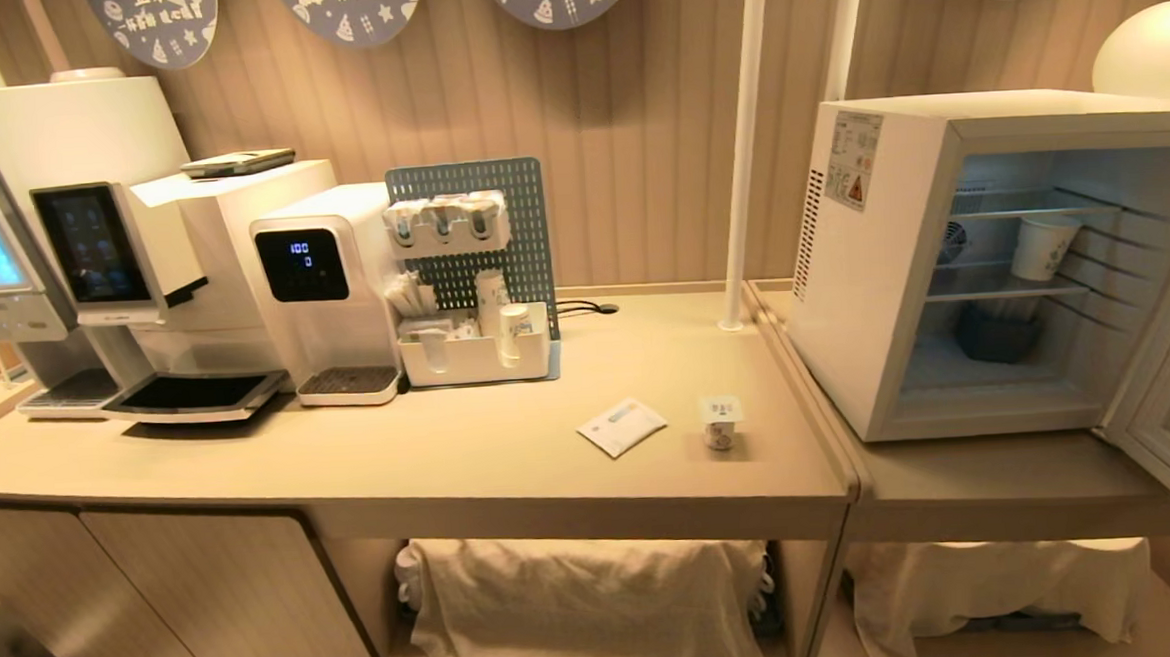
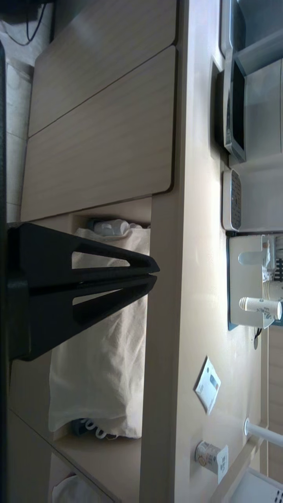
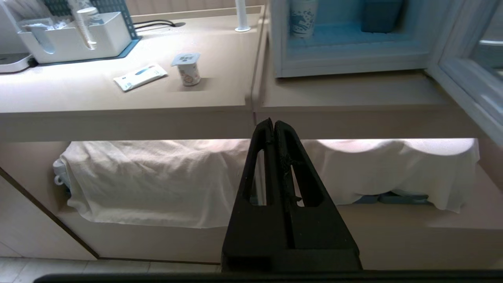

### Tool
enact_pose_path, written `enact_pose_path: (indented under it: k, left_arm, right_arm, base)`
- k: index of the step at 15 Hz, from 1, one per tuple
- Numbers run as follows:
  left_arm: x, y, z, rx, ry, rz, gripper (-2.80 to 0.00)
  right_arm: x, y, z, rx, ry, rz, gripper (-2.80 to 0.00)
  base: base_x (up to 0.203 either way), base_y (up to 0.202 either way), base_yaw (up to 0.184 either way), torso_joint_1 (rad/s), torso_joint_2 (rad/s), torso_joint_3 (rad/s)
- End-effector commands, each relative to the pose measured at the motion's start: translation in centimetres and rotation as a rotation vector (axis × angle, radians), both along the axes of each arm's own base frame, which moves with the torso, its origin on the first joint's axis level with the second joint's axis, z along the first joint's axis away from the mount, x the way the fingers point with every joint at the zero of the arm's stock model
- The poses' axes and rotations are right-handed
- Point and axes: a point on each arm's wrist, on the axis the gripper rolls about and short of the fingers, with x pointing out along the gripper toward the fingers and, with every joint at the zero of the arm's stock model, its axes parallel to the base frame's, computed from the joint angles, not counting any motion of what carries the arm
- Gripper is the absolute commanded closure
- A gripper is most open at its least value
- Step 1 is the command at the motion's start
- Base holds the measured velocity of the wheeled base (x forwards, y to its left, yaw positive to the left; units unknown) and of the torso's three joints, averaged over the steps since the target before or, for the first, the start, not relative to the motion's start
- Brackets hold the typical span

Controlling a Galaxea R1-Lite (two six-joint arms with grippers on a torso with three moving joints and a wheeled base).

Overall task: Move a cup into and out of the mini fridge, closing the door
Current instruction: Close the freezer door

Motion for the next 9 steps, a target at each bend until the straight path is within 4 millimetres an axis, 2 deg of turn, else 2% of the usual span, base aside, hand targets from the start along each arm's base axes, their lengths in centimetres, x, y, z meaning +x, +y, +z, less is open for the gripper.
enact_pose_path:
  k: [1,9]
  left_arm:
    - [0.01,0.0,0.01,0.0,0.001,0.0,0.0]
    - [0.01,0.0,0.01,0.0,0.001,0.0,0.0]
  right_arm:
    - [0.02,0.0,0.0,0.0,0.003,-0.001,0.0]
    - [0.04,0.0,0.0,0.0,0.005,-0.001,0.0]
  base:
    - [0.0,-0.191,0.0,0.002,0.01,0.005]
    - [0.0,-0.193,0.001,0.001,0.0,0.002]
